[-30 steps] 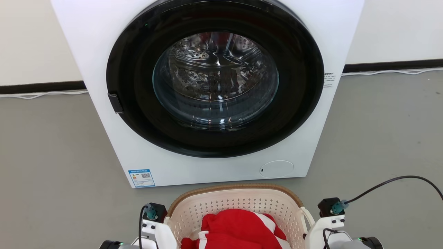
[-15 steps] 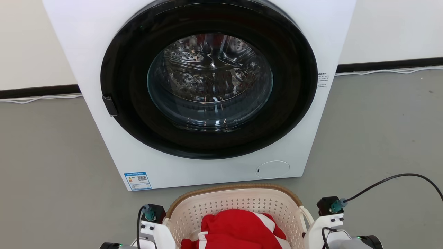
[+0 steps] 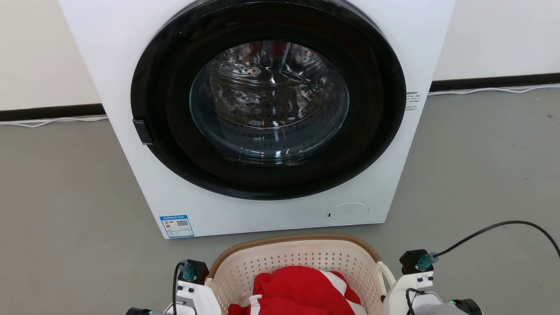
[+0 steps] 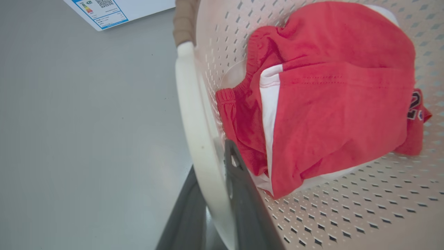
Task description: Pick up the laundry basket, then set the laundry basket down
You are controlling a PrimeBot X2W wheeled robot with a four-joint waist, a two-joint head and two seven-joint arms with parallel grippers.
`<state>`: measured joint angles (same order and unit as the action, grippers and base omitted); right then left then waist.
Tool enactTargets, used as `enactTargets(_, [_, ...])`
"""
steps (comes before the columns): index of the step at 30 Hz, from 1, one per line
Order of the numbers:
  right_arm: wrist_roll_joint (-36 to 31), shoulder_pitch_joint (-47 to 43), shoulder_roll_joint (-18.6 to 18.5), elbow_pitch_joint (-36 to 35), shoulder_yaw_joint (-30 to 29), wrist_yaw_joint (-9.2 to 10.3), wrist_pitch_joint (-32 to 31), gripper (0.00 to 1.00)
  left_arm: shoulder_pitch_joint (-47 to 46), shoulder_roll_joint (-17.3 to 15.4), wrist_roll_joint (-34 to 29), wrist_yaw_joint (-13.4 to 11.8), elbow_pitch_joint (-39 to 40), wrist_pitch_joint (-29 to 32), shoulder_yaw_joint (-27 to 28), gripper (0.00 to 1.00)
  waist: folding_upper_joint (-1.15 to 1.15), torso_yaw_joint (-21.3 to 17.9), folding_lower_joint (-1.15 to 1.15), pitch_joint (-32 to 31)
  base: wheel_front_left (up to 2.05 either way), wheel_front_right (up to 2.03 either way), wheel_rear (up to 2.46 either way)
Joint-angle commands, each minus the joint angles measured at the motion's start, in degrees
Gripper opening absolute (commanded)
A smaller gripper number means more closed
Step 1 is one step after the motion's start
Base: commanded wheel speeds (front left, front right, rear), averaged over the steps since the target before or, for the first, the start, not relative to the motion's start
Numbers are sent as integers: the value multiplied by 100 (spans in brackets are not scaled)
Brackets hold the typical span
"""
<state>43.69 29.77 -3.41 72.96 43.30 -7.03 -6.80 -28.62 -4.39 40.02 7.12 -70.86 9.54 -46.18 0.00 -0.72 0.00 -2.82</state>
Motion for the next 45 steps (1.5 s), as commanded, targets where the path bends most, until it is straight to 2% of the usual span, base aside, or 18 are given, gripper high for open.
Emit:
enactTargets(1, [28,317,53,-99,120,-46,148,0,-296,-126,42,36,35,-58,59,0,0,11,0,0,0,0,0])
enactTargets(45, [529,404,53,-8,599,-46,243,0,-451,-147,448,36,-215,-86,-331,0,0,122,0,13,0,0,0])
